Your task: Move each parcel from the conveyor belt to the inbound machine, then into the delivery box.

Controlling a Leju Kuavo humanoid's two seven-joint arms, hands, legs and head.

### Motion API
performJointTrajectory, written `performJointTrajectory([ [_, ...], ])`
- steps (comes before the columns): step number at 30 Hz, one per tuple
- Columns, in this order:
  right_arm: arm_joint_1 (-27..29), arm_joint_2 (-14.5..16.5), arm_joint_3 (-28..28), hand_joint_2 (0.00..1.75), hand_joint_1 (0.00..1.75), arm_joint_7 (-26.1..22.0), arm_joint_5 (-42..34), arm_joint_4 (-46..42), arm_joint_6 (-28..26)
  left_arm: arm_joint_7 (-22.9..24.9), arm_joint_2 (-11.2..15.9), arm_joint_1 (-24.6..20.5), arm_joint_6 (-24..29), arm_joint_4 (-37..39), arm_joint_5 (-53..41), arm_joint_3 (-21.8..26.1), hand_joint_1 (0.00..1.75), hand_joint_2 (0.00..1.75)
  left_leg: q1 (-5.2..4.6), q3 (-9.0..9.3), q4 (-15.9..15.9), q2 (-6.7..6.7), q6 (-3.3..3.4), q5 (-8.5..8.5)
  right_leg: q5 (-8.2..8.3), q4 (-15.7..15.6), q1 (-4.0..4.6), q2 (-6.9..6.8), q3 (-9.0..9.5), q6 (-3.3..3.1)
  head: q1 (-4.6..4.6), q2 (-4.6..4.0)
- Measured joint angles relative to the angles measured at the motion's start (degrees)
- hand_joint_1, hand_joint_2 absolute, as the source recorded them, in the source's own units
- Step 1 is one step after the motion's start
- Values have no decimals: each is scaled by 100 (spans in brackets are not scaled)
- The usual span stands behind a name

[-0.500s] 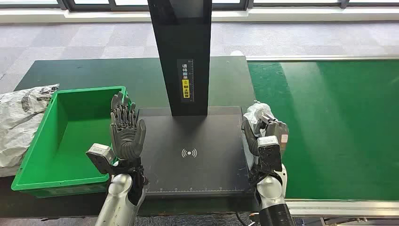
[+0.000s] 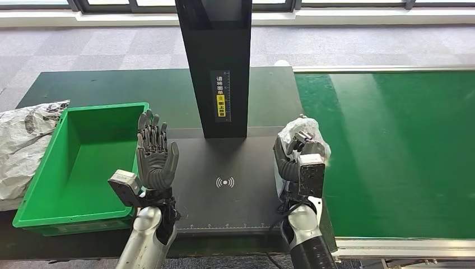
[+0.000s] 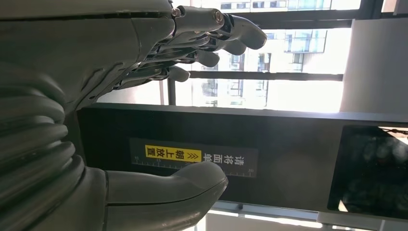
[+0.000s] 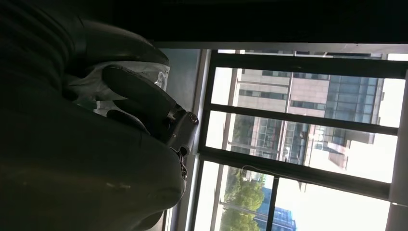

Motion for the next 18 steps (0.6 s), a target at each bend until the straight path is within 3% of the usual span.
performJointTrajectory([
  [10, -104, 103, 202, 175, 175, 0, -283, 105, -37, 0, 0, -20, 89, 51, 82, -70, 0, 175, 0, 0, 0, 0, 0, 1, 0, 2, 0, 0, 1, -1, 0, 0],
  [18, -313, 152, 625, 175, 175, 1, -684, 524, 710, 0, 0, -28, 107, 58, 78, -110, 0, 175, 1, 0, 0, -3, 0, 0, 0, 3, 0, -1, 1, -1, -1, 0],
])
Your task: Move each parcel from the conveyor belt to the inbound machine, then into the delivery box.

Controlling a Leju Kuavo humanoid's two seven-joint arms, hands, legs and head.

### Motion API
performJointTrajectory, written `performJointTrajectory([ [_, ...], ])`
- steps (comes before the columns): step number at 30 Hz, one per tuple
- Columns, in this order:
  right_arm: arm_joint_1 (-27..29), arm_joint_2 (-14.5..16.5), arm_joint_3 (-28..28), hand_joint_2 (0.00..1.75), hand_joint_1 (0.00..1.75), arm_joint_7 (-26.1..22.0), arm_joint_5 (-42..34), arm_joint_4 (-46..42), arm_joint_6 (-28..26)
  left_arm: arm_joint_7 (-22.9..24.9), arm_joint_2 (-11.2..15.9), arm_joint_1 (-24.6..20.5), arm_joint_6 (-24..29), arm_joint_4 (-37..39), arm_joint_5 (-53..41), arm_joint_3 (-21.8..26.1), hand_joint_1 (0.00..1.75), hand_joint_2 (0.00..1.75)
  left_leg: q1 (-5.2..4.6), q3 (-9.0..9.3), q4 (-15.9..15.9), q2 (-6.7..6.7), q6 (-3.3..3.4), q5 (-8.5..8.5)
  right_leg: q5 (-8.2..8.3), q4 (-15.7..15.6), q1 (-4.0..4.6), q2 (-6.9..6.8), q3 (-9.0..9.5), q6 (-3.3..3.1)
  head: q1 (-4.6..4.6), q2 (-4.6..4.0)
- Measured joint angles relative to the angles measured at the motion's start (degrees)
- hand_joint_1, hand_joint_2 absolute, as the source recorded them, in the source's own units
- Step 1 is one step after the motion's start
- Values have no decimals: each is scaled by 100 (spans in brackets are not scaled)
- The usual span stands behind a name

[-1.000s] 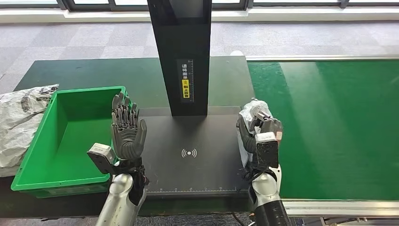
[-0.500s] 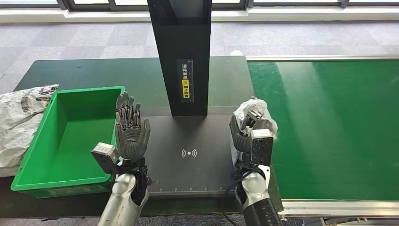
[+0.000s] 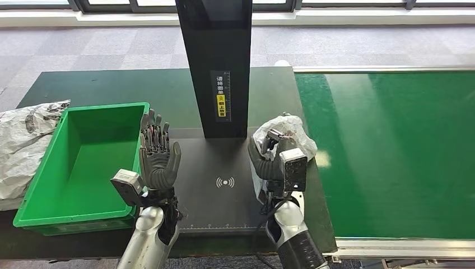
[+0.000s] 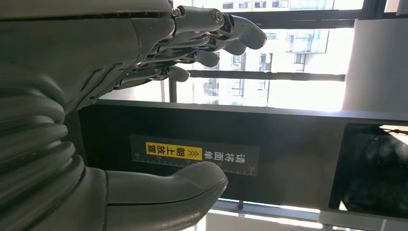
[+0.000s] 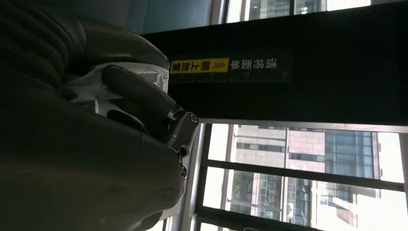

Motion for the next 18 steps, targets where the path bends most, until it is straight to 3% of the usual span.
performJointTrajectory([
  [7, -124, 33, 191, 175, 175, 1, -58, 190, 57, -1, 0, 0, 0, 0, -2, 0, 0, 175, 0, 0, 0, 1, 0, 0, 0, 0, 0, 0, 0, 0, 0, 0],
  [8, -147, 38, 204, 175, 147, 1, -71, 220, 67, -1, 0, 0, 0, 0, -1, 0, 0, 175, 0, 0, 0, 1, 0, 0, 0, 0, 0, 0, 0, 0, 0, 0],
  [11, -218, 61, 236, 175, 16, 2, -100, 332, 96, -2, 0, 0, 0, -1, -1, 0, 0, 175, 0, 1, 0, 1, 0, 0, 0, 0, 0, 0, 0, 0, 0, 0],
  [12, -234, 67, 252, 175, 0, 2, -109, 372, 110, -2, 0, 0, 3, -2, -1, -1, 0, 175, 0, 1, 0, 1, 0, 0, 0, 0, 0, 0, 0, 0, 0, 0],
  [18, -288, 85, 305, 175, 0, 1, -162, 583, 135, -2, 0, 3, 55, -22, 7, -4, 0, 175, 0, 1, 0, 1, 0, 0, 0, 0, 0, 0, 0, 0, 1, 0],
])
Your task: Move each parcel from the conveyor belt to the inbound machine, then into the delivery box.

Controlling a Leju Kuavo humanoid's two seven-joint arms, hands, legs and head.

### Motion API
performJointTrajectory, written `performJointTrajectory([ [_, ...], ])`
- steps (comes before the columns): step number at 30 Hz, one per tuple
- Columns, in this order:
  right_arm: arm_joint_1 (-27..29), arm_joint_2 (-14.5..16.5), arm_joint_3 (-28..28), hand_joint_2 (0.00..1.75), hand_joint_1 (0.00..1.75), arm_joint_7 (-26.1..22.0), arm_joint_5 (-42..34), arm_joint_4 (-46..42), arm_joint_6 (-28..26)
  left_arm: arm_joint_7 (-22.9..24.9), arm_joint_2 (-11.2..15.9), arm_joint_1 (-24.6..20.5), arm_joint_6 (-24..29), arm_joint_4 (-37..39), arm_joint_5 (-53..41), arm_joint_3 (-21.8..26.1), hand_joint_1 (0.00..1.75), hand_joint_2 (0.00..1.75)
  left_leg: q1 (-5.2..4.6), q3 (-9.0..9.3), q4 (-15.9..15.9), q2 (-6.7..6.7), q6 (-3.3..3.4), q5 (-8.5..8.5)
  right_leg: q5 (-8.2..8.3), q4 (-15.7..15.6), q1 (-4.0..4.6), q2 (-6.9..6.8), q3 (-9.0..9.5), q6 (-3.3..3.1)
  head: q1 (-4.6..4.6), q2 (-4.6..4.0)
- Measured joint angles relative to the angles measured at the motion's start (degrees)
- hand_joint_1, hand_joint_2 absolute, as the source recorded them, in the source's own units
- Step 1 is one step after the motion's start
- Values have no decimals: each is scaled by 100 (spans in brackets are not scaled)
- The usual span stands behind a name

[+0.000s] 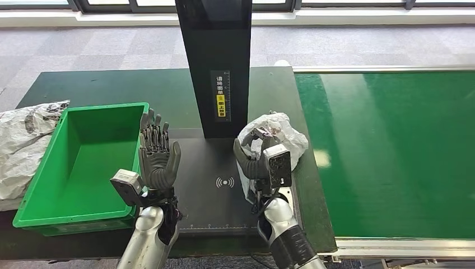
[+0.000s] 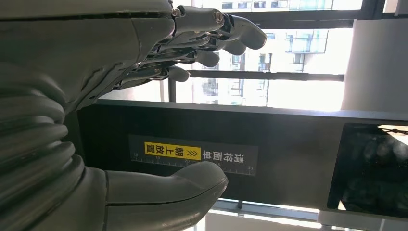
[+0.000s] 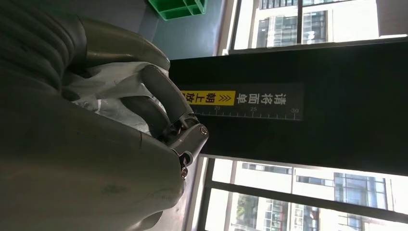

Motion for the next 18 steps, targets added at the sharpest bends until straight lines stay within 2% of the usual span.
performJointTrajectory([
  [18, -22, 4, 1, 175, 0, -2, 54, 167, 66, 1, -1, 0, 11, 2, 10, -4, 0, 175, 0, 0, 0, 1, 0, 0, 0, 0, 0, 0, 0, 0, 0, 0],
])
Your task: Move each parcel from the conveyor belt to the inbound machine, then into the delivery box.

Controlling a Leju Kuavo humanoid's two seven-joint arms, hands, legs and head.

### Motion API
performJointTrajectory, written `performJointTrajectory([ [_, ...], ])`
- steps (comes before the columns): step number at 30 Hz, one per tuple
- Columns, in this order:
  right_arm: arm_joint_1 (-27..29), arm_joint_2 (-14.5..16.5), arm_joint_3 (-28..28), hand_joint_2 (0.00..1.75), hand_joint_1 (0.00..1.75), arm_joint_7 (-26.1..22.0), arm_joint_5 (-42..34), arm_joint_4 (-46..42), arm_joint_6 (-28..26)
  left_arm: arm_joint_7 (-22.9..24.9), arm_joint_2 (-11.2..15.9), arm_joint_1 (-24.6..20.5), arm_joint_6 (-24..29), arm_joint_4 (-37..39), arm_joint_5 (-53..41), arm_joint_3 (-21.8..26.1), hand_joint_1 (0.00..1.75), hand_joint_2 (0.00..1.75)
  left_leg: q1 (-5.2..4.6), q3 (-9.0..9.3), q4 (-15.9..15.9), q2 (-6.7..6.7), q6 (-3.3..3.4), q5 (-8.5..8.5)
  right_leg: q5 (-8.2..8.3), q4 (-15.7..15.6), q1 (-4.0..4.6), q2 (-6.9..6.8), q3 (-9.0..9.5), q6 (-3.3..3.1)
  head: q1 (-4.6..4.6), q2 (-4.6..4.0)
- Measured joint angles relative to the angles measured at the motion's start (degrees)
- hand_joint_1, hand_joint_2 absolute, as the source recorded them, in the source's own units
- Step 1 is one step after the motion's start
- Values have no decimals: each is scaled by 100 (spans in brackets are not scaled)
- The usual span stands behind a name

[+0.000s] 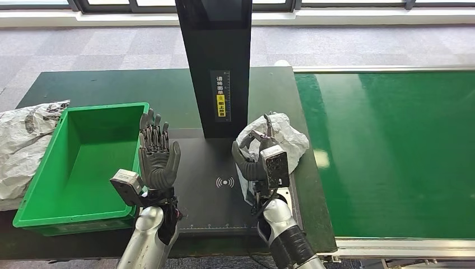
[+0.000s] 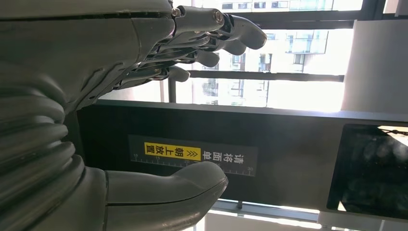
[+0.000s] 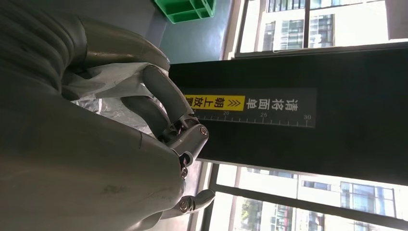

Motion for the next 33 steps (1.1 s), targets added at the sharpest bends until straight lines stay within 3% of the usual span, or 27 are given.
performJointTrajectory([
  [26, -12, 0, 0, 175, 0, 2, -222, 172, 513, -1, -2, -1, 0, 5, 0, -3, 0, 175, 0, 0, 0, 1, 0, 0, 0, 0, 0, 1, -2, 0, 0, 0],
  [33, -3, 0, 0, 175, 0, 0, -555, 136, 1148, 1, -2, 0, 0, 3, 0, -3, 0, 175, 0, 0, 0, 1, 0, 0, 0, 0, 0, 2, -3, 0, 0, 0],
])
